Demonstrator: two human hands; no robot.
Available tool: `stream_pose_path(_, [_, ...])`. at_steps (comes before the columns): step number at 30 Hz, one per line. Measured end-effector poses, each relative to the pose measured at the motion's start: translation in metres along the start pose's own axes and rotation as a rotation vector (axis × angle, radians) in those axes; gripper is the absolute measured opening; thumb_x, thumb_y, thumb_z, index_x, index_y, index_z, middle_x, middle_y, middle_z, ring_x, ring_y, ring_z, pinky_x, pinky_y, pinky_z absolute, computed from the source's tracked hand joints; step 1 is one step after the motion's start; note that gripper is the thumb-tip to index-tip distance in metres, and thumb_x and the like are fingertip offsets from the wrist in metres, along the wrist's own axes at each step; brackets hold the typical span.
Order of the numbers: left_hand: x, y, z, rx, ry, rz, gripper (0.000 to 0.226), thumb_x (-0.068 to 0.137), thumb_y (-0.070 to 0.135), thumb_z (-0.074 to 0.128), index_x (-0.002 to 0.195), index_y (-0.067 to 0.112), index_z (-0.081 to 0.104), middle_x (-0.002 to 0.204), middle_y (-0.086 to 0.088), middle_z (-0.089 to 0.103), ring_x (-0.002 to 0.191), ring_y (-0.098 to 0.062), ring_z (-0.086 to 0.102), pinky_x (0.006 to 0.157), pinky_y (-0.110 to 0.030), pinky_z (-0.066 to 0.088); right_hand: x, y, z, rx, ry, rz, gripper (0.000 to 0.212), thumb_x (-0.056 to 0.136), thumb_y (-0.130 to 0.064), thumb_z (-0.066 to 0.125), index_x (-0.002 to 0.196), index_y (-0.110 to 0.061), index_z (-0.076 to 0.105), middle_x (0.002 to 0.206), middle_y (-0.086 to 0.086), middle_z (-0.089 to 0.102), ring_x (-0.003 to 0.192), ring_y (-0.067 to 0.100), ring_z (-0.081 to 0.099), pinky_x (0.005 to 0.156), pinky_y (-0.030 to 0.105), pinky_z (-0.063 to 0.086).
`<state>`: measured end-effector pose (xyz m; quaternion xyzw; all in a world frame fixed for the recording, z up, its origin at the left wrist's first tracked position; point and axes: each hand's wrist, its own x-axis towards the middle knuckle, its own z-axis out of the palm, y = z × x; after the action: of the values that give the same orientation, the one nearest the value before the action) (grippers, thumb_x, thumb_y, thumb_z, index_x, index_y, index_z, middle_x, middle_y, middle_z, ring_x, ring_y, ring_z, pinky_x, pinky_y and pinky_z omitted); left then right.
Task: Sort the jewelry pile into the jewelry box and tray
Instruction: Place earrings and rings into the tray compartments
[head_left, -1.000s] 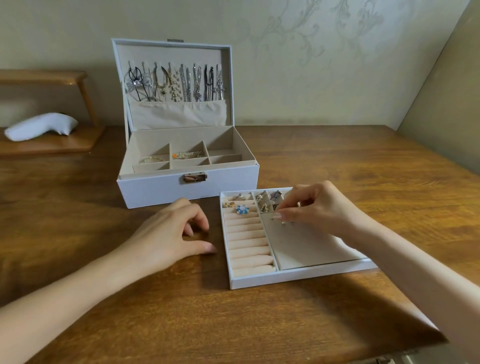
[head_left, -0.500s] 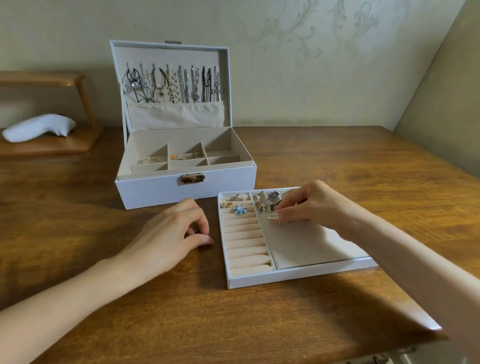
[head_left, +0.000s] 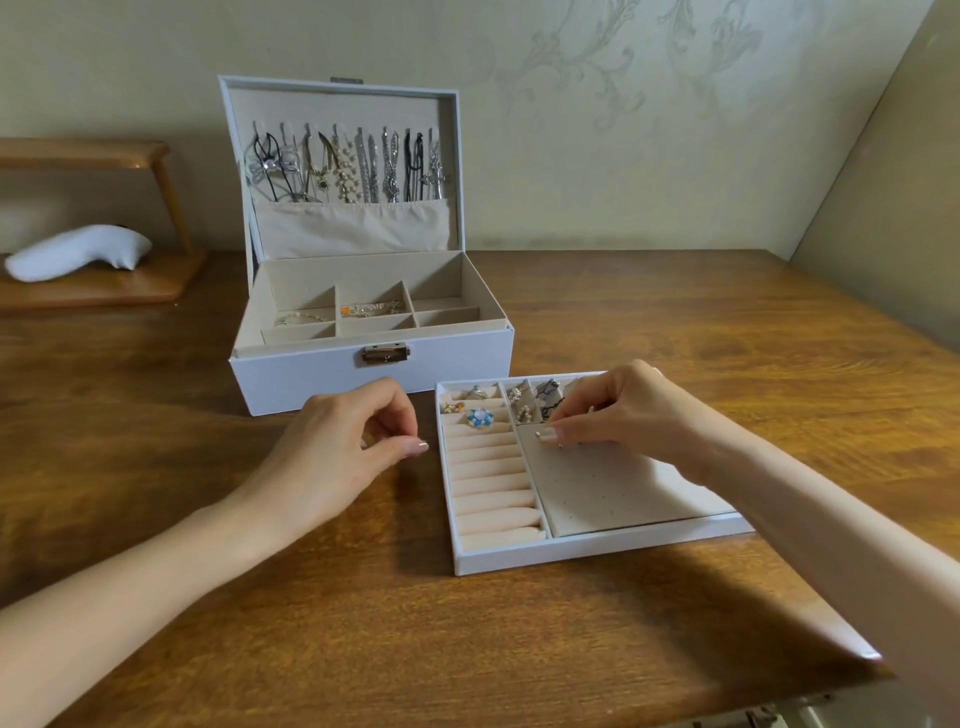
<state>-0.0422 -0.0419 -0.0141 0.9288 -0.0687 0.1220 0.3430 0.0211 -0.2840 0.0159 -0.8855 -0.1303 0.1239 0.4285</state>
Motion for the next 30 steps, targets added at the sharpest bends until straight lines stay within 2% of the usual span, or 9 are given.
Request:
stream_pose_path(4, [0.0013,-0.001,-0.0024,-0.027,0.001,0.029,0.012,0.079,0.024,0.071,0.082,0.027,0.06,0.077,0.014,0.062,0.072,0.002,0.059,0.058,-0.015,0.048,0.0014,0.0015,-0.0005,0.01,-0.006,-0.012,0.007,0.076,-0.019,0.078,0.069,-0.018,0.075,0.064,-0.006,0.066,0.055,-0.002,0.053,0.05,0.007,0.038])
stream_pose_path(7, [0.0005,-0.0009,-0.0039,-0.035,-0.004,0.034,0.011,0.079,0.024,0.07,0.082,0.027,0.06,0.077,0.013,0.062,0.074,0.0,0.059,0.06,-0.018,0.05,0.0027,0.0018,0.0005,0.01,0.0,-0.018,0.01,0.076,-0.018,0.078,0.067,-0.02,0.074,0.06,-0.008,0.065,0.052,-0.003,0.053,0.049,0.007,0.038])
stream_pose_path(14, [-0.0001,0.0033,-0.0037,-0.027,-0.015,0.025,0.007,0.081,0.022,0.069,0.08,0.027,0.064,0.079,0.015,0.063,0.078,0.006,0.057,0.062,-0.008,0.046,0.0031,0.0022,0.0003,0.01,-0.002,-0.025,0.01,0.076,-0.019,0.078,0.067,-0.02,0.074,0.064,-0.004,0.067,0.055,-0.001,0.055,0.05,0.008,0.039])
stream_pose_path(18, [-0.0007,0.0039,-0.0043,-0.057,-0.021,0.012,0.008,0.08,0.018,0.069,0.079,0.026,0.066,0.08,0.015,0.064,0.082,0.005,0.058,0.067,-0.01,0.049,0.0028,0.0025,-0.001,-0.011,-0.018,-0.025,0.006,0.076,-0.022,0.078,0.072,-0.018,0.076,0.07,0.001,0.068,0.063,0.004,0.056,0.053,0.01,0.04])
stream_pose_path(22, [0.0003,0.0024,-0.0046,-0.09,-0.026,-0.012,0.012,0.081,0.017,0.069,0.083,0.029,0.068,0.085,0.017,0.066,0.079,0.004,0.062,0.07,-0.015,0.054,0.0012,0.0034,-0.0029,-0.037,-0.031,-0.035,0.009,0.075,-0.026,0.079,0.074,-0.018,0.077,0.081,0.008,0.072,0.069,0.008,0.058,0.063,0.021,0.042])
stream_pose_path(26, [0.0008,0.0001,-0.0047,-0.101,-0.032,-0.018,0.016,0.083,0.015,0.067,0.084,0.031,0.069,0.086,0.017,0.067,0.079,0.003,0.063,0.069,-0.015,0.055,0.0015,0.0041,-0.0001,-0.009,-0.012,-0.066,0.011,0.076,-0.02,0.078,0.066,-0.022,0.074,0.068,-0.001,0.069,0.062,0.004,0.056,0.055,0.011,0.04])
stream_pose_path(30, [0.0017,0.0004,-0.0034,-0.107,-0.032,-0.004,0.015,0.083,0.013,0.067,0.085,0.028,0.07,0.086,0.014,0.068,0.079,0.002,0.063,0.067,-0.016,0.055,0.0027,0.0053,0.0006,-0.003,0.005,-0.079,0.017,0.076,-0.017,0.078,0.062,-0.025,0.072,0.065,-0.003,0.067,0.059,0.003,0.054,0.053,0.009,0.039])
